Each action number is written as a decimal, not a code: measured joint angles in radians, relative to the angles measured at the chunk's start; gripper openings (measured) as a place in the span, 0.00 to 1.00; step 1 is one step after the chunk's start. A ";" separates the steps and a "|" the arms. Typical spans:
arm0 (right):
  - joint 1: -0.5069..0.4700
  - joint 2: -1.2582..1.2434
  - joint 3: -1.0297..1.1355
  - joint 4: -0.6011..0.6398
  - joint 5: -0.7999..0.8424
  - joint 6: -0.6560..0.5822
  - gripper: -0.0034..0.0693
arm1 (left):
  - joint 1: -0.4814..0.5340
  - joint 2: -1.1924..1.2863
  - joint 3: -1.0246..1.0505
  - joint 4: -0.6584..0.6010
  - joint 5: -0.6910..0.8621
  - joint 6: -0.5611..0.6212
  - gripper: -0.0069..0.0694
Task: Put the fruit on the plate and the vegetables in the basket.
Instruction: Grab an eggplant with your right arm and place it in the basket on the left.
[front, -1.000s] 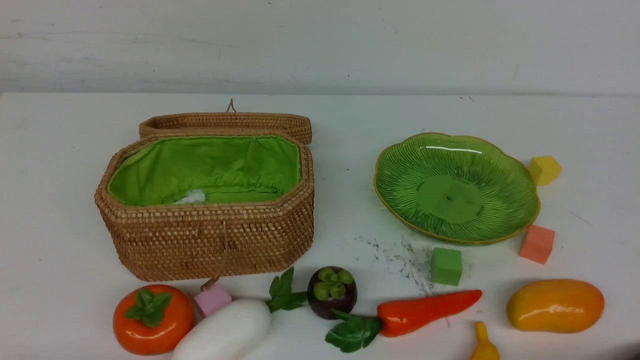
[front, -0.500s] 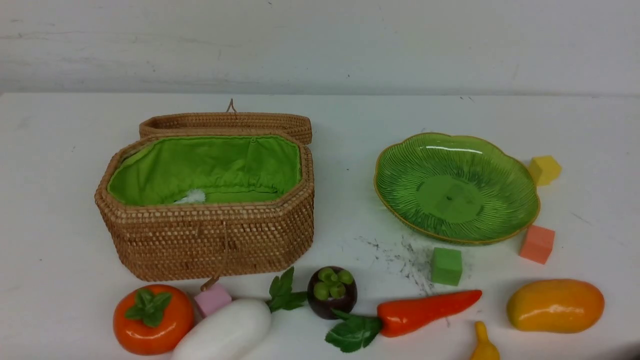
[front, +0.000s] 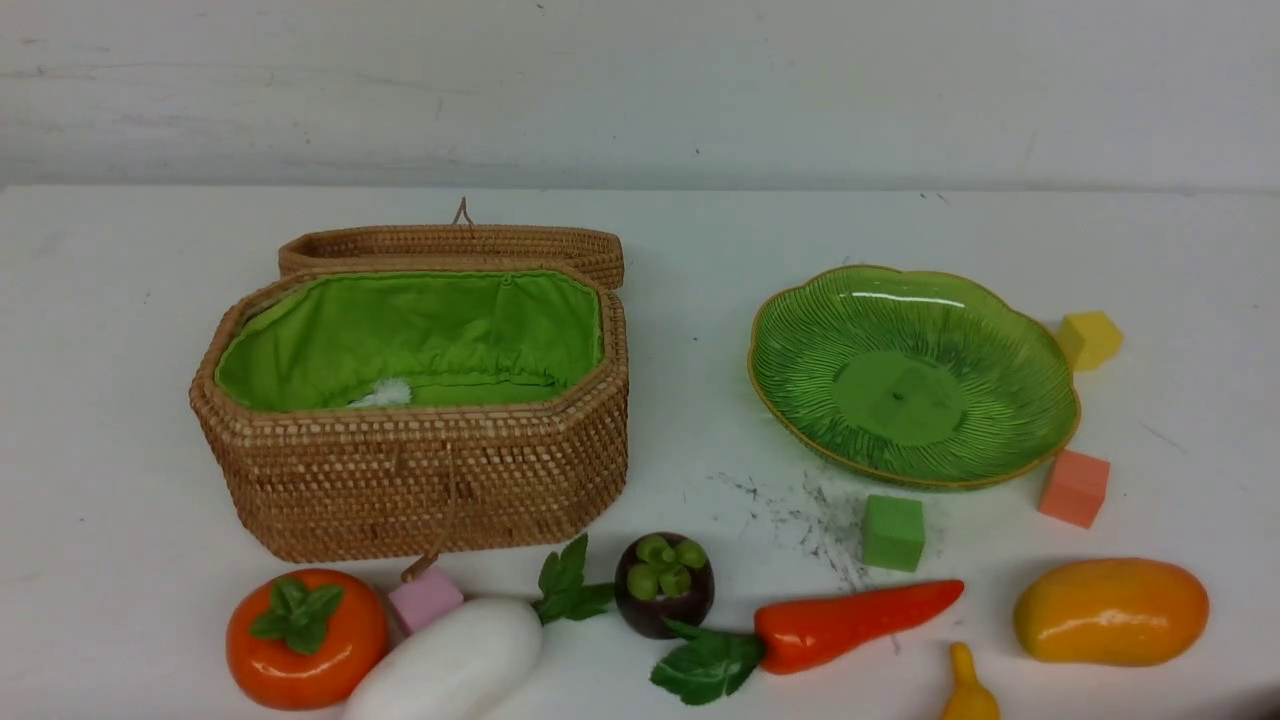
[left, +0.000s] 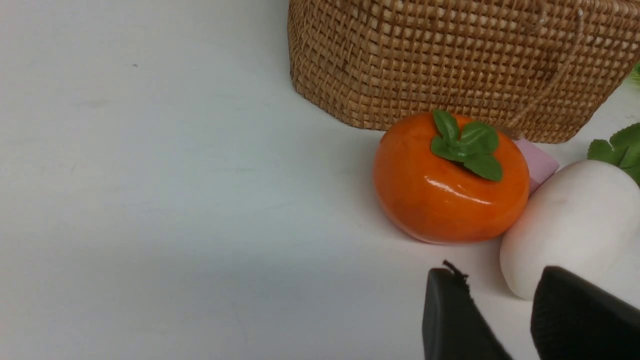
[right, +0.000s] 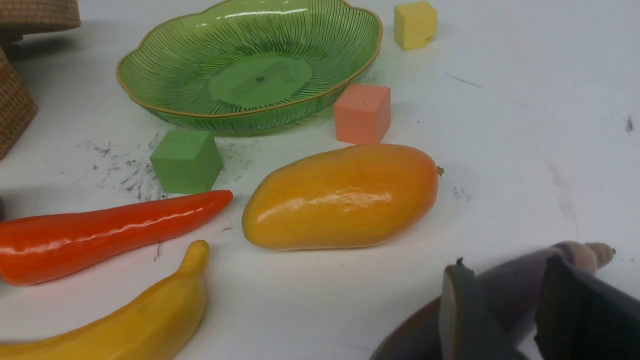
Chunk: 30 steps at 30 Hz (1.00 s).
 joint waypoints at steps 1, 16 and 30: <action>0.000 0.000 0.000 0.000 0.000 0.000 0.38 | 0.000 0.000 0.000 0.000 0.000 0.000 0.40; 0.000 0.000 0.006 -0.002 -0.439 0.007 0.38 | 0.000 0.000 0.000 0.000 0.000 0.000 0.40; 0.000 0.011 -0.154 -0.002 -0.736 0.116 0.38 | 0.000 0.000 0.000 0.000 0.000 0.000 0.40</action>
